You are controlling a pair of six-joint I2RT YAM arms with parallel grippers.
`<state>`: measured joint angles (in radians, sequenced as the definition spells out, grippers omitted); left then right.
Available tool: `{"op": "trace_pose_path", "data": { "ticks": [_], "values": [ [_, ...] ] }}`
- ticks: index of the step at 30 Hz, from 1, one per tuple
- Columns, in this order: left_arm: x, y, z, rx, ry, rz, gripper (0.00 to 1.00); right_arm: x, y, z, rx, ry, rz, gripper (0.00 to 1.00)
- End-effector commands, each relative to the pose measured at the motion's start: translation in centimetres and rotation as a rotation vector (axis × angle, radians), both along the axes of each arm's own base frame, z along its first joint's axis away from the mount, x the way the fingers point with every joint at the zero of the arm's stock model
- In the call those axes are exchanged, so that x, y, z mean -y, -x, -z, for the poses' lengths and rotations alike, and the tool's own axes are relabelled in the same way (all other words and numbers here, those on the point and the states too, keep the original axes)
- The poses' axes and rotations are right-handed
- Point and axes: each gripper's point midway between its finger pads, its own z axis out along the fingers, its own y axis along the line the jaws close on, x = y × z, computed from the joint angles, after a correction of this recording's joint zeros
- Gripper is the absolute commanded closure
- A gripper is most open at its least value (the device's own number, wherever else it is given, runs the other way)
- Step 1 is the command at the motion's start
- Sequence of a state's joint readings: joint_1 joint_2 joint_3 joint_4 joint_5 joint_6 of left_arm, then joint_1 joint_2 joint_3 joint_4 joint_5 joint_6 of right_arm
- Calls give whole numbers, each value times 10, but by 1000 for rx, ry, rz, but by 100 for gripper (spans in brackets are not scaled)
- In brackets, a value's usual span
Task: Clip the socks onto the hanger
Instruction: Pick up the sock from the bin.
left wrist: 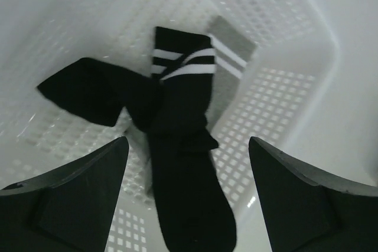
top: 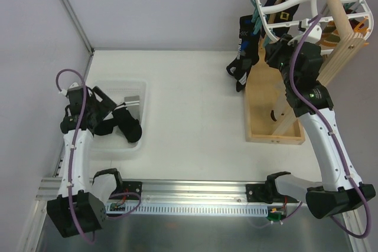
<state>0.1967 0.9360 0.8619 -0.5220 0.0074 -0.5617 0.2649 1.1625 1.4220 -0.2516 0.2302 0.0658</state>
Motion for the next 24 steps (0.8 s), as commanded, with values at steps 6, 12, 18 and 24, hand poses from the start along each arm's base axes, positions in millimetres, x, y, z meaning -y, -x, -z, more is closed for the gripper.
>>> {"op": "trace_pose_path", "data": {
  "ticks": [6,12,18,24],
  "values": [
    [-24,-12,29,-4,130,-130,16,-1,11,-45,115,-11,-40,99],
    [-21,-44,50,52,226,-131,17,0,12,-47,116,-5,-37,99],
    [-21,-53,77,11,271,-158,18,-1,13,-50,121,3,-45,99],
    [-15,-63,77,62,348,-168,23,-1,11,-48,104,13,-46,99]
  ]
}}
